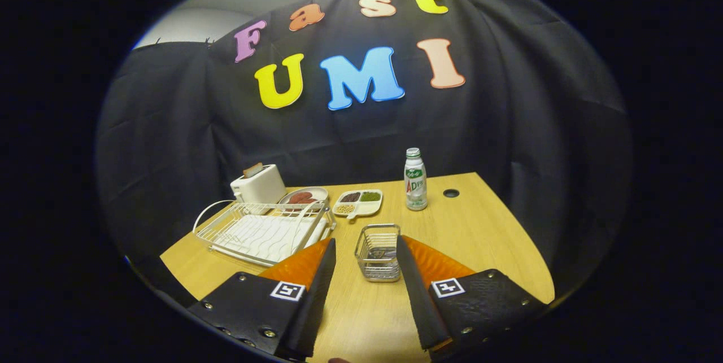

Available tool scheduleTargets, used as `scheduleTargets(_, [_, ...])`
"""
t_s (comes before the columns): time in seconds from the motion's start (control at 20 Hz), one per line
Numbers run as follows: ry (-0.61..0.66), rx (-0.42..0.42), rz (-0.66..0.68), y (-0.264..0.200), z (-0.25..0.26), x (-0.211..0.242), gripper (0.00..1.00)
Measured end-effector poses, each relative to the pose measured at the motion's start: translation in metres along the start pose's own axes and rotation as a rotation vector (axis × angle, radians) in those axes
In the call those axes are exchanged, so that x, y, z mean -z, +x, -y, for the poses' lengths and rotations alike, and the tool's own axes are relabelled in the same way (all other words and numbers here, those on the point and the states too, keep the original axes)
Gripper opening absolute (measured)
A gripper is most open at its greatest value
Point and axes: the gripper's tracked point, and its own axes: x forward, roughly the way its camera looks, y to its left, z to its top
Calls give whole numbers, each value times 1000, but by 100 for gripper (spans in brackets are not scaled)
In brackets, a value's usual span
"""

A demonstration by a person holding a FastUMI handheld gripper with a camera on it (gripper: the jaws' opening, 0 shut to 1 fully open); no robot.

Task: Take the plate from the dish rack, then take the spoon from the basket and place it into the plate.

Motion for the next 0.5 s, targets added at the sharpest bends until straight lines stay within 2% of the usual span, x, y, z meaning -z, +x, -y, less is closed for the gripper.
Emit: scheduleTargets(0.5, [-132,54,174,52,33,18,67])
